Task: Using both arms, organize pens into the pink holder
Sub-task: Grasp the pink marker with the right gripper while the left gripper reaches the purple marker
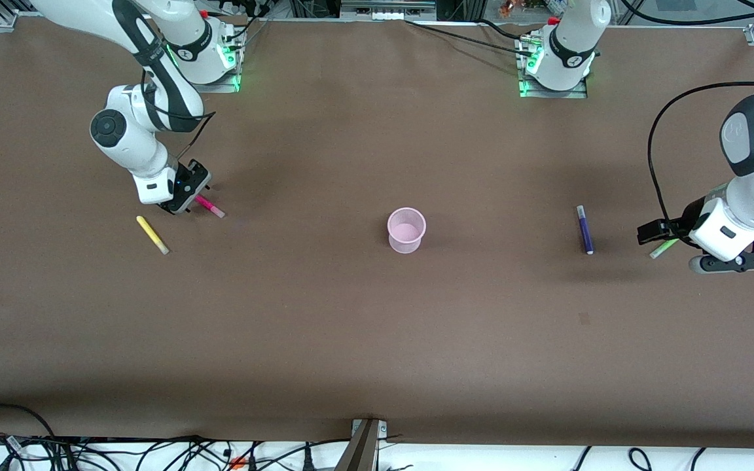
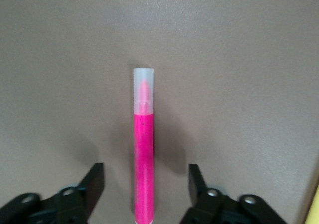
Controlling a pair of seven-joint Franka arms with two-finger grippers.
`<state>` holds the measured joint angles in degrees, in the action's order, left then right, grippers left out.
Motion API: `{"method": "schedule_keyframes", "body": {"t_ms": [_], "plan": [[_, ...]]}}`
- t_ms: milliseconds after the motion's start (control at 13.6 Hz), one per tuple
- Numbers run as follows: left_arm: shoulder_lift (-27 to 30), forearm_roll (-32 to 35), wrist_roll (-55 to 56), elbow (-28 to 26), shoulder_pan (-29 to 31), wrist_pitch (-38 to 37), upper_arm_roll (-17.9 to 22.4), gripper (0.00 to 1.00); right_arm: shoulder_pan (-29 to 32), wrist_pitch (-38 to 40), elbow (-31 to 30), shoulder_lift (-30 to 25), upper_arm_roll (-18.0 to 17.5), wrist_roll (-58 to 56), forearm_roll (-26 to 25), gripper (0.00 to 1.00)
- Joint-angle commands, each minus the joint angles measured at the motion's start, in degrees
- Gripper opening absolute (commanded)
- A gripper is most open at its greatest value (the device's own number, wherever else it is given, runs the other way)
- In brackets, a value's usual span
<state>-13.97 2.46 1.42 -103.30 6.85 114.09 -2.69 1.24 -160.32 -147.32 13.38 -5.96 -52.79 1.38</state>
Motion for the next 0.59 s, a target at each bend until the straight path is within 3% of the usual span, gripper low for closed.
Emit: {"method": "schedule_keyframes", "body": {"t_ms": [0, 220, 514], "plan": [[3.0, 2.8, -1.2, -9.3, 0.6, 9.5, -0.5, 1.00, 0.1, -2.5, -0.9, 0.2, 0.2, -2.8, 0.2, 0.58], [2.9, 2.8, -1.2, -16.3, 0.4, 18.8, -0.5, 1.00, 0.1, -2.5, -0.9, 0.2, 0.2, -2.9, 0.2, 0.49], [2.7, 2.8, -1.2, -25.5, 0.2, 31.4, -0.5, 1.00, 0.2, -2.6, -0.9, 0.2, 0.2, -2.9, 0.2, 0.49]]}}
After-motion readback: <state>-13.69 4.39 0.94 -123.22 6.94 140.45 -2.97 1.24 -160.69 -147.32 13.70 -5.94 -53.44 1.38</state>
